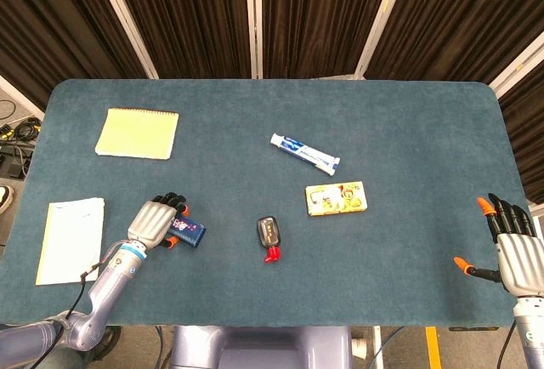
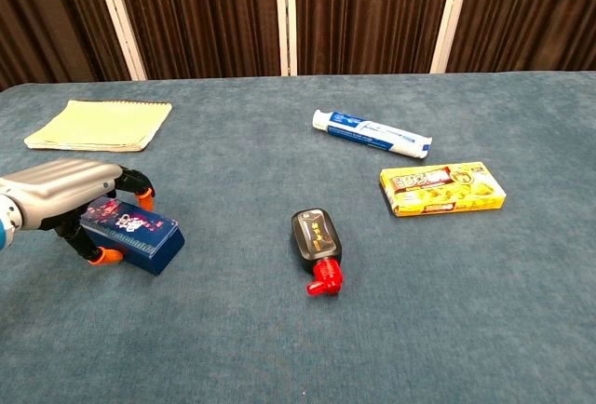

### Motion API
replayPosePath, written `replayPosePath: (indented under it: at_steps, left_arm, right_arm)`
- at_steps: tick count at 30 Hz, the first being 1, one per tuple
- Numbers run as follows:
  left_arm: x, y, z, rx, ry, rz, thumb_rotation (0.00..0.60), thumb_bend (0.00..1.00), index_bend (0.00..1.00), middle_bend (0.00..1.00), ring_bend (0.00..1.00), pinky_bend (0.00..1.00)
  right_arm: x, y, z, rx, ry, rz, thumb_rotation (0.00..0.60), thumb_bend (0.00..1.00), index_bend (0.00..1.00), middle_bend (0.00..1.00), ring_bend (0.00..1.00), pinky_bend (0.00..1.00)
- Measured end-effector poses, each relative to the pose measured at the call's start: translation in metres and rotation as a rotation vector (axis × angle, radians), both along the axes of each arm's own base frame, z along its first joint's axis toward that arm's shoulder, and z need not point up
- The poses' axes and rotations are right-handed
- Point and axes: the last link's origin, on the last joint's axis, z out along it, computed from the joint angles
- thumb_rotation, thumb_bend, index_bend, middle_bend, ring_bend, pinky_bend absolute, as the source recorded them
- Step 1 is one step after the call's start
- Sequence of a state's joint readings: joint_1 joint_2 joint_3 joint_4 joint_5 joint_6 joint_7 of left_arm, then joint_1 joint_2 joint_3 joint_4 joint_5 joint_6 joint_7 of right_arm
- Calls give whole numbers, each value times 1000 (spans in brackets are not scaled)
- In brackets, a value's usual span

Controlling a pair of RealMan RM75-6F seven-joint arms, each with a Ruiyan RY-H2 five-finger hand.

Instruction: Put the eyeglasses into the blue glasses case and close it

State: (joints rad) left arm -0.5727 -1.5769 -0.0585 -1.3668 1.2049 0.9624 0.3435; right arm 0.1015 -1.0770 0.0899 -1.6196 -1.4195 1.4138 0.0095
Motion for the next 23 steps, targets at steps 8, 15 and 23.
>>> replayPosePath:
  at_steps: [8, 15, 23]
  left_arm:
    - [0, -5, 17, 19, -38, 13, 600, 0, 0, 0, 0, 0]
    - [3, -18, 58, 142, -96, 2, 600, 0, 0, 0, 0, 0]
    - [0, -63, 122, 344, -134, 41, 600, 0, 0, 0, 0, 0]
  right_arm:
    - [2, 1, 1, -1, -4, 5, 600, 0, 0, 0, 0, 0]
    - [4, 2, 2, -5, -4, 20, 600, 0, 0, 0, 0, 0]
    - [7, 3, 2, -14, 10, 40, 600, 0, 0, 0, 0, 0]
